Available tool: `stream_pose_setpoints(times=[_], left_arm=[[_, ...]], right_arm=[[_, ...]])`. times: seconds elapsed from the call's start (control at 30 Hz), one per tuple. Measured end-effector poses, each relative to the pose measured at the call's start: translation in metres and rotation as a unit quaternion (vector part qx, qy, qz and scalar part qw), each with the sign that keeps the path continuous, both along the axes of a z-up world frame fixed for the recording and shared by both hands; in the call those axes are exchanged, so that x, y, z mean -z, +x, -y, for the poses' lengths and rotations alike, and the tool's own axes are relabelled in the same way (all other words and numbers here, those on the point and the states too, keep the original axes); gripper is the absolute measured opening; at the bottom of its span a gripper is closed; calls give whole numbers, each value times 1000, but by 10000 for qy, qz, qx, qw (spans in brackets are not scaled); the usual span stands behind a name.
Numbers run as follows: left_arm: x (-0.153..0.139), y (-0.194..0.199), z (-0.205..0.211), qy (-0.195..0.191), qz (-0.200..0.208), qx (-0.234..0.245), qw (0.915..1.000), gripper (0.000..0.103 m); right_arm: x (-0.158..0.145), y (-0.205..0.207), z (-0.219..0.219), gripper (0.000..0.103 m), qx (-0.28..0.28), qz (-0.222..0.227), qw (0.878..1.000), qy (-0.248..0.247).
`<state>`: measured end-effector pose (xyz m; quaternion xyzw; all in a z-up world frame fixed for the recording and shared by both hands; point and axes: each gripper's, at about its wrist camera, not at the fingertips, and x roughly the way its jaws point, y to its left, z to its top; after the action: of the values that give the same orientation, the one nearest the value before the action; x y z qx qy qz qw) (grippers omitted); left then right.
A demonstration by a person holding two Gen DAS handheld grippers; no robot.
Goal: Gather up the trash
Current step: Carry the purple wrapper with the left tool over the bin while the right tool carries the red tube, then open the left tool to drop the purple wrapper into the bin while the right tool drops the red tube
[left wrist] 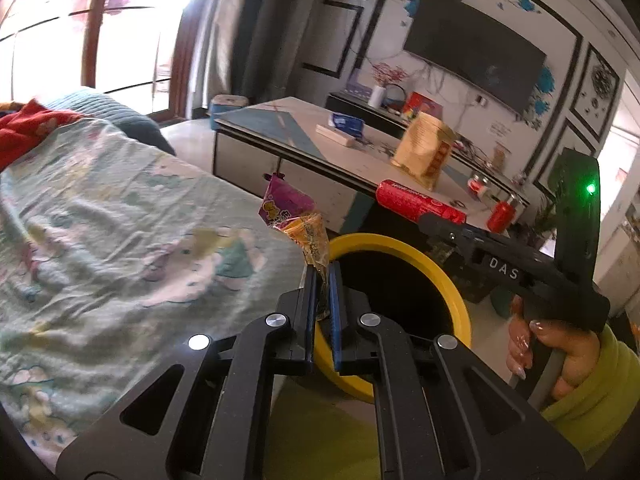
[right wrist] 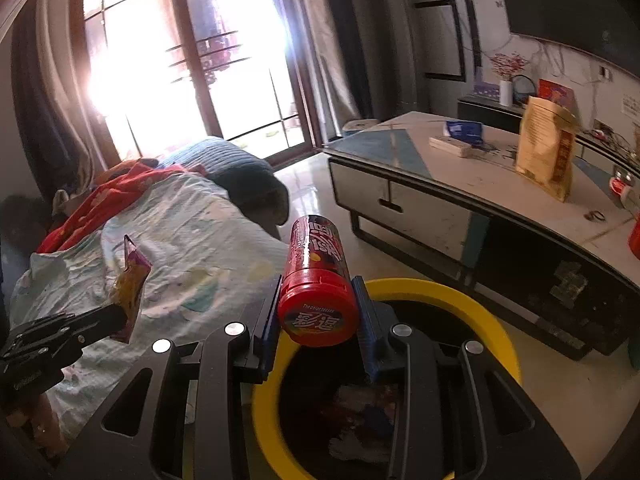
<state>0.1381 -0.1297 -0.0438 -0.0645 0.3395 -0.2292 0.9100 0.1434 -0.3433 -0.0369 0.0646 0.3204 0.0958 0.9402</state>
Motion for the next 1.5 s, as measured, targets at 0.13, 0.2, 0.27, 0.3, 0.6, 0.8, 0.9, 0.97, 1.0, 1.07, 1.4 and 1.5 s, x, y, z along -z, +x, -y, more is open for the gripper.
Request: stream_pose_setpoints(times=[0.13,0.2,0.27,0.3,0.6,0.8,0.9,0.97,1.0,1.07,1.4,1.5], left_arm=[[3,-2,19,108,-1,232,9997,3],[5,-3,28,154,-3,347,9993,3],[7,-3,35,203,-2,438,9988,3],[8,-4,40,229,-3,502,9985,3],[20,-5,70,343,-82,878,9955,3],[32,-4,90,399,-186,1147,9924,3],[36,-1,96,396,-270,1227,9913,3],[41,2,101,411,-331,1268,9905,3],[43,4,103,423,-360,1299,9900,3],[46,6,107,445,-407,1342,9891,3],[68,22,124,564,-737,1430,9854,3],[70,24,128,608,-769,1424,9849,3]], right_arm=[[2,-8,18,32,178,-23,9998,44],[2,-10,25,32,253,-24,9997,71],[4,-12,30,32,296,-30,9995,78],[5,-13,33,32,342,-31,9994,78],[19,-24,63,32,569,-187,9981,104],[30,-28,77,32,639,-340,9973,149],[36,-28,82,32,639,-428,9968,198],[41,-27,83,32,617,-502,9966,200],[43,-27,84,32,617,-546,9964,214],[48,-26,86,32,632,-625,9957,251],[67,-22,94,32,698,-903,9923,480],[69,-21,96,33,706,-960,9913,567]])
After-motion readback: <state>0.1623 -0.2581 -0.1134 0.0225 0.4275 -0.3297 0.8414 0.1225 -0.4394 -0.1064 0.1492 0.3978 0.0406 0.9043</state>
